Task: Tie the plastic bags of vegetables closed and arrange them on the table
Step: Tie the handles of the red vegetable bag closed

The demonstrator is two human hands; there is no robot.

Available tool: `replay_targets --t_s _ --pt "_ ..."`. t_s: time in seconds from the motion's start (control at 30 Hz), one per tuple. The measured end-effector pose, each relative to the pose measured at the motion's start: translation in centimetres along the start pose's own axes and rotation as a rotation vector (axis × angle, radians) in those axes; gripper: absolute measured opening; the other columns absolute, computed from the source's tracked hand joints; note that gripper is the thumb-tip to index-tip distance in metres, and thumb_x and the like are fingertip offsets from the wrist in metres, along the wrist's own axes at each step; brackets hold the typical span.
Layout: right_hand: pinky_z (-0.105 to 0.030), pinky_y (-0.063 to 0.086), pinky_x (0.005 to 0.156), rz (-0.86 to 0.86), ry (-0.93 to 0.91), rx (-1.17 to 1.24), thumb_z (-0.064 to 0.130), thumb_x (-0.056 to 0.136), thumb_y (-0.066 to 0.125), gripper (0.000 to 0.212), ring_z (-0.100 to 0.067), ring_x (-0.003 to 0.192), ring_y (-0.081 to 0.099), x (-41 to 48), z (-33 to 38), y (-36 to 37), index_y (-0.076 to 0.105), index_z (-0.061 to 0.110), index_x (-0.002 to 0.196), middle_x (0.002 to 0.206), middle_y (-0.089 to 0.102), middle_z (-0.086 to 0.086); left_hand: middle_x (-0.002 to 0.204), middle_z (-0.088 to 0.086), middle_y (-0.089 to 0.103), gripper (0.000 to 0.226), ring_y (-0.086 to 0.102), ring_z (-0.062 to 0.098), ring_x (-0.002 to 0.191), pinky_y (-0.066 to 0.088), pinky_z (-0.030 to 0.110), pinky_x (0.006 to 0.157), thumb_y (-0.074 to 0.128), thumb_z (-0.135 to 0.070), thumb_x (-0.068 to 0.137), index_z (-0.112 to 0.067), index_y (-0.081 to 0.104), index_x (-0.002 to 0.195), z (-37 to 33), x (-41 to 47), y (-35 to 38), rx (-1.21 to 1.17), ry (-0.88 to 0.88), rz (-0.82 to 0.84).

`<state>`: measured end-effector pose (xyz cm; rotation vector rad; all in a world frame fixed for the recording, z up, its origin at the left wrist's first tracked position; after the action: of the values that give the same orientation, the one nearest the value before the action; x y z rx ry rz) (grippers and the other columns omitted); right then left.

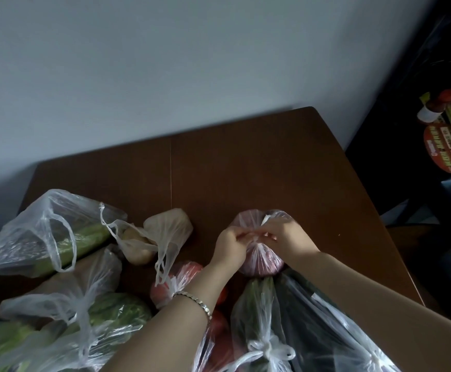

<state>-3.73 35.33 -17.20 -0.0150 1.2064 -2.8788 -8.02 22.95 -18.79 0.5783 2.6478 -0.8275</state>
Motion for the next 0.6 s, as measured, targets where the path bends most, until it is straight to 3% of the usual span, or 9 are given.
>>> replay_targets --t_s 0.07,0.17,0.27,0.4,0.5,0.6 --pt "-0.028 0.055 0.055 -0.068 -0.135 -0.153 0.017 0.074 0.064 0.012 -0.02 0.063 0.066 -0.2 0.1 0.2 0.075 0.013 0.079 0.071 0.069 -0.004 0.108 0.02 0.068 0.021 0.064 0.026 0.099 0.044 0.015 0.073 0.058 -0.007 0.088 0.004 0.067 0.105 0.1 0.2 0.0 0.031 -0.028 0.008" --pt "-0.023 0.049 0.053 -0.086 -0.25 -0.295 0.029 0.08 0.052 0.021 -0.016 0.072 0.056 -0.4 0.2 0.0 0.072 0.023 0.078 0.078 0.064 0.0 0.103 0.018 0.07 0.022 0.065 0.028 0.099 0.04 0.019 0.073 0.063 -0.013 0.086 0.001 0.069 0.102 -0.3 0.2 -0.2 0.132 0.005 0.029" --pt "-0.028 0.05 0.059 -0.023 -0.289 -0.349 0.027 0.075 0.058 0.013 -0.016 0.075 0.052 -0.7 0.3 0.2 0.071 0.025 0.077 0.079 0.061 0.002 0.099 0.016 0.071 0.019 0.065 0.027 0.094 0.044 0.024 0.075 0.063 -0.015 0.086 -0.001 0.071 0.097 -0.4 0.2 -0.3 0.232 0.057 0.014" --pt "-0.029 0.051 0.058 -0.012 -0.213 -0.354 0.025 0.067 0.061 0.008 -0.013 0.075 0.048 -1.5 0.2 0.4 0.068 0.027 0.064 0.071 0.059 0.009 0.095 0.011 0.067 0.015 0.06 0.026 0.096 0.05 0.034 0.083 0.059 -0.009 0.085 -0.006 0.073 0.085 0.1 0.8 -0.5 0.333 0.084 -0.067" --pt "-0.033 0.053 0.058 -0.036 -0.107 -0.305 0.022 0.066 0.062 0.008 -0.019 0.069 0.056 -1.9 -0.1 0.5 0.069 0.025 0.064 0.068 0.06 0.008 0.093 0.01 0.067 0.018 0.059 0.019 0.091 0.041 0.019 0.072 0.056 -0.005 0.086 -0.005 0.074 0.083 0.3 1.0 -0.3 0.304 0.012 -0.099" --pt "-0.042 0.05 0.08 0.063 0.041 -0.327 0.019 0.081 0.057 0.015 -0.025 0.087 0.058 -2.1 0.0 0.8 0.071 0.022 0.082 0.088 0.066 0.003 0.103 0.013 0.066 0.016 0.058 0.027 0.1 0.044 0.027 0.082 0.057 -0.01 0.088 -0.006 0.072 0.09 0.1 0.7 -0.2 0.342 -0.03 -0.114"
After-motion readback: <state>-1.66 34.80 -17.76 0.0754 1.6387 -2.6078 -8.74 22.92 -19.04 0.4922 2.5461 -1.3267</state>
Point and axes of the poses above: each hand's wrist, its own x-axis towards the middle knuckle, its own y-axis out of the palm, z = x × y, the point moved 3 cm from there along x, towards the middle knuckle
